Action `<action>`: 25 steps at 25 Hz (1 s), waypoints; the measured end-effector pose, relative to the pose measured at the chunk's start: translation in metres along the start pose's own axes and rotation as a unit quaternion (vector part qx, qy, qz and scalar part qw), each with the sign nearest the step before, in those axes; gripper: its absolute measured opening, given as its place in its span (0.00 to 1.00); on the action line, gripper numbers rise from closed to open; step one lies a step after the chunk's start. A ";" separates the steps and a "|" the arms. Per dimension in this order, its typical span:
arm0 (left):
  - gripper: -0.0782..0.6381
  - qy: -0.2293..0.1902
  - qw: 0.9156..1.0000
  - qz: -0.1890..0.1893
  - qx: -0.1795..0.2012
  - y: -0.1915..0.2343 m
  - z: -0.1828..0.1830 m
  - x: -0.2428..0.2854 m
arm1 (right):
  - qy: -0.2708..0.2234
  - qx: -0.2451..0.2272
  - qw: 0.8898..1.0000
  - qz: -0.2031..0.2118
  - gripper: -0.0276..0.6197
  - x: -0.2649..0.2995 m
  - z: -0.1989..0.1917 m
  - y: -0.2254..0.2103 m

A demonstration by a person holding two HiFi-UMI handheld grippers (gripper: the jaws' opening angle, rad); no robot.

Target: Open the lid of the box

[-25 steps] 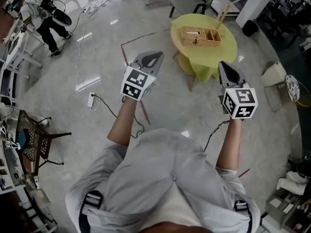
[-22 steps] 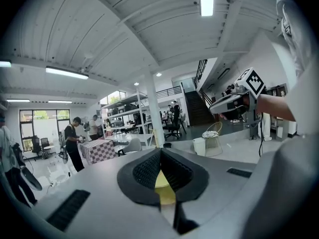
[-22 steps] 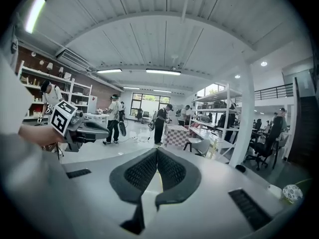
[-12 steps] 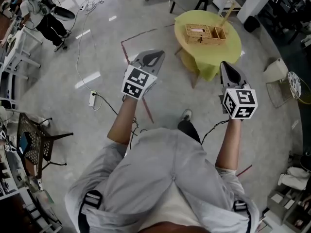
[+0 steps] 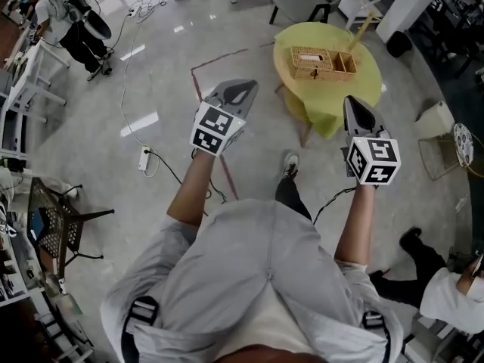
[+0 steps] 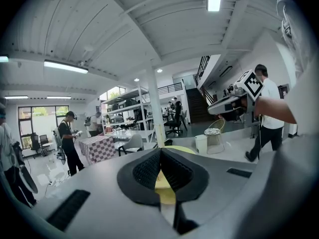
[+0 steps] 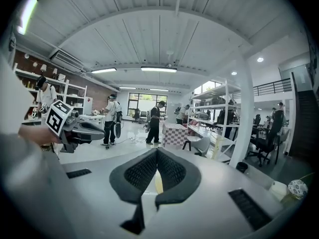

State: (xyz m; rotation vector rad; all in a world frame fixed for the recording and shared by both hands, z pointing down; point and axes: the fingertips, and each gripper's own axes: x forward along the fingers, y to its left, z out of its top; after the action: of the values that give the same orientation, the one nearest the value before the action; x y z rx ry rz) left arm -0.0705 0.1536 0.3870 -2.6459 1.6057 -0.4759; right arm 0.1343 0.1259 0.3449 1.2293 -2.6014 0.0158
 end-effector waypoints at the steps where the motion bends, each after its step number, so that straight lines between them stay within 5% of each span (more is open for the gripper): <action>1: 0.15 0.000 1.000 0.000 0.001 0.003 0.003 0.010 | -0.001 0.001 1.000 0.000 0.08 0.007 0.001 -0.008; 25: 0.15 0.026 0.999 0.013 -0.025 0.069 0.059 0.258 | 0.026 0.011 0.998 0.065 0.08 0.188 0.004 -0.192</action>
State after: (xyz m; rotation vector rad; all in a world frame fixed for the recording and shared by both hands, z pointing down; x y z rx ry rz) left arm -0.0042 -0.1118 0.3847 -2.6668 1.6870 -0.5141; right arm 0.1651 -0.1406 0.3664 1.0514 -2.6370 0.1013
